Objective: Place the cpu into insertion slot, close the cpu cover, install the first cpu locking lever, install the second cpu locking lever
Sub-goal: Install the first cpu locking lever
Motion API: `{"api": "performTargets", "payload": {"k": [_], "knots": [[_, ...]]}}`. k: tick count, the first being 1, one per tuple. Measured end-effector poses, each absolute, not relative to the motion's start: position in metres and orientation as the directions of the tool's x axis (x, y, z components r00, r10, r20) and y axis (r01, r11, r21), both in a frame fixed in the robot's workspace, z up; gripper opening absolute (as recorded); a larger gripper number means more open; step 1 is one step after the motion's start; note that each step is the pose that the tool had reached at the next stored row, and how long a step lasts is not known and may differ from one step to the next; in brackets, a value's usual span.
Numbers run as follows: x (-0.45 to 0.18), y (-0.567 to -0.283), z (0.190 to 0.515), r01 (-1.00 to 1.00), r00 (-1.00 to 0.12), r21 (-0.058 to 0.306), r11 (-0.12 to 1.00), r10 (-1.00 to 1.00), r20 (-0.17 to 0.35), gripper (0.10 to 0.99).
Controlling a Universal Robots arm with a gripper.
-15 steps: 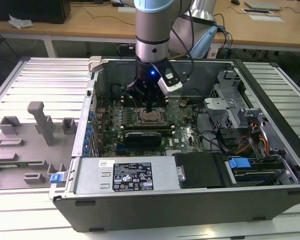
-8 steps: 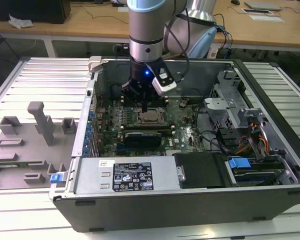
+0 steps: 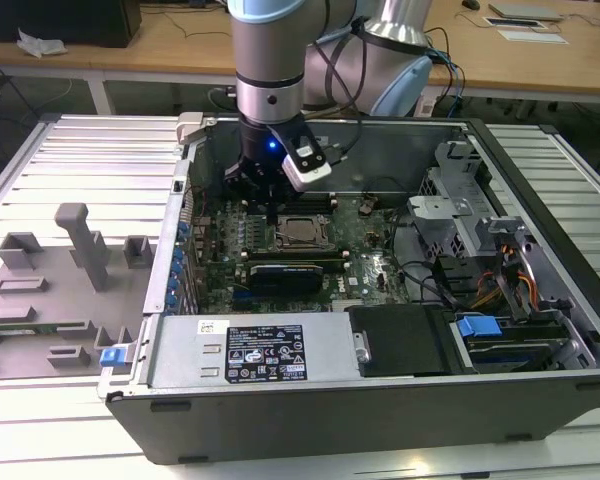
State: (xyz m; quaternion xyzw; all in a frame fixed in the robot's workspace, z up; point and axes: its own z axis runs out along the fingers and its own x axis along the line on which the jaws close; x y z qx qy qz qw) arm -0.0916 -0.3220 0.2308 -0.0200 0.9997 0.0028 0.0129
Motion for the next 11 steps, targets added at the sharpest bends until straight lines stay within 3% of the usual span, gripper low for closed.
{"api": "performTargets", "payload": {"k": [11], "knots": [[-0.1026,-0.3220,0.2386,-0.040,-0.999,0.005,0.999,-0.040,-0.028,0.106]]}}
